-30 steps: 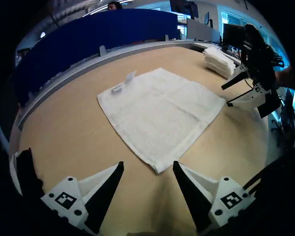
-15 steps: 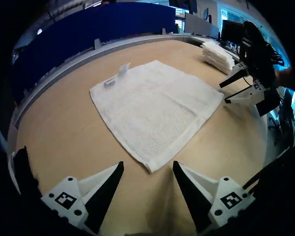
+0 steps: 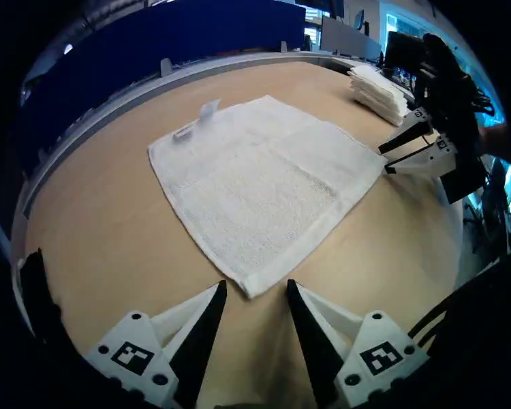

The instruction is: Fold towel

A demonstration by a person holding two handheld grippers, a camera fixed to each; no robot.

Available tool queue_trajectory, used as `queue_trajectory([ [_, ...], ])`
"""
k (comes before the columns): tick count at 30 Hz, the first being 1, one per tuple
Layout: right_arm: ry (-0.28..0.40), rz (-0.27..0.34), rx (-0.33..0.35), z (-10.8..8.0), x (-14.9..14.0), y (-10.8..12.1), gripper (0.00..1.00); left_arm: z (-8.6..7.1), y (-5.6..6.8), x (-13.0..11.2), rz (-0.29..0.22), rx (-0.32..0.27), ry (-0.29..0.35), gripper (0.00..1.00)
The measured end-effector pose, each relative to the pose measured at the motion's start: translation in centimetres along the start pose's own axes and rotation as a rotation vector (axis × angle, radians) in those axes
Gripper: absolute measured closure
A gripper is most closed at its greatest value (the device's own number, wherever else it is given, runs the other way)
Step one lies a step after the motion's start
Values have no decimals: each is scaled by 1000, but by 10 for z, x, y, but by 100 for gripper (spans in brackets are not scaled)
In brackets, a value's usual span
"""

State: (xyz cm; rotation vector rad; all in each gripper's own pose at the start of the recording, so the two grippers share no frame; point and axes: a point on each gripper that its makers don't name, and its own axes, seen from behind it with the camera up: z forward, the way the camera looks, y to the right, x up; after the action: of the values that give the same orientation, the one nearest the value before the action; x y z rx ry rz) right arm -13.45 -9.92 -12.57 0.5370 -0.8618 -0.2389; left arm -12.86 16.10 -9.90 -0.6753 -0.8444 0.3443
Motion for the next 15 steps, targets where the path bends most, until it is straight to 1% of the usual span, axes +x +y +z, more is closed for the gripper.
queue_trajectory([
  [4, -4, 1, 4, 2, -1, -1, 46, 0, 1, 0, 1, -3, -3, 43],
  [6, -4, -2, 6, 2, -1, -2, 46, 0, 2, 0, 3, -4, -5, 46],
  [8, -5, -4, 6, 3, -1, -2, 50, 0, 2, 0, 4, -3, -8, 47],
  [10, -7, -4, 7, 3, -1, -1, 55, 0, 2, 0, 3, -3, -10, 48],
  [12, -8, -1, 9, 2, -1, -1, 62, 0, 1, -1, 1, -2, -12, 49],
  [14, -9, 3, 6, 2, -2, 1, 72, 1, 1, 0, 0, 1, -14, 54],
  [15, -10, 5, 4, 2, -2, 2, 74, 1, 1, 0, 0, 2, -14, 56],
])
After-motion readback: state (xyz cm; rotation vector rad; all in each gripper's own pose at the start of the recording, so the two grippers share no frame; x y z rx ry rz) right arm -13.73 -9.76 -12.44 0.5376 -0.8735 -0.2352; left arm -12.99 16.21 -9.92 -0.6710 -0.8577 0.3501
